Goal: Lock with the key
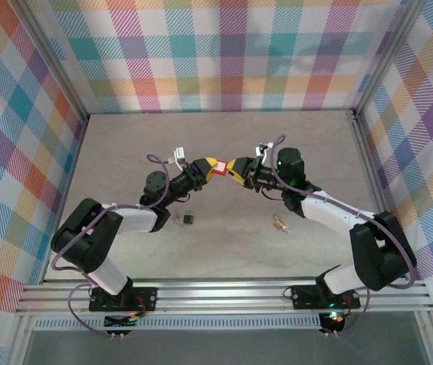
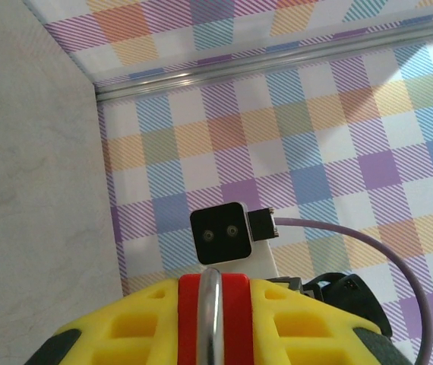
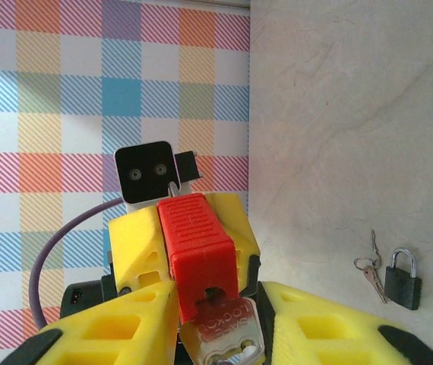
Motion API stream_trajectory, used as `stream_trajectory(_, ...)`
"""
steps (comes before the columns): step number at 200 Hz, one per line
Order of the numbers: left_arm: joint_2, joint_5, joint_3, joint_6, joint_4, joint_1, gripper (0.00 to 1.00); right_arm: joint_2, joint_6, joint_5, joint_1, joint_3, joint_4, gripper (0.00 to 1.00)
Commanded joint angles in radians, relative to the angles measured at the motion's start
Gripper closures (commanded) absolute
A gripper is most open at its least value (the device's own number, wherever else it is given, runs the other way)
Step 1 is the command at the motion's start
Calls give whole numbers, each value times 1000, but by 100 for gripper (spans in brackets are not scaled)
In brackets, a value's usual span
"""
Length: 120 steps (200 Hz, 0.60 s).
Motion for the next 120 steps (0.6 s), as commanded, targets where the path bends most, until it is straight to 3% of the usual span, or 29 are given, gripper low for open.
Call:
stream_trajectory(1, -23, 5, 18, -8, 93, -1, 100, 4, 5, -16, -9, 2, 46, 68)
stream_trajectory(34, -24, 7, 18, -6, 93, -1, 100, 0, 4, -16, -16, -5, 52, 68)
stream_trajectory(73, -24, 8, 20, -6, 93, 1, 100, -3, 2, -20, -20, -9, 68, 76)
stream_trajectory(120, -23, 9, 20, -6, 92, 3, 100, -1, 0, -28, -20, -14, 83, 78)
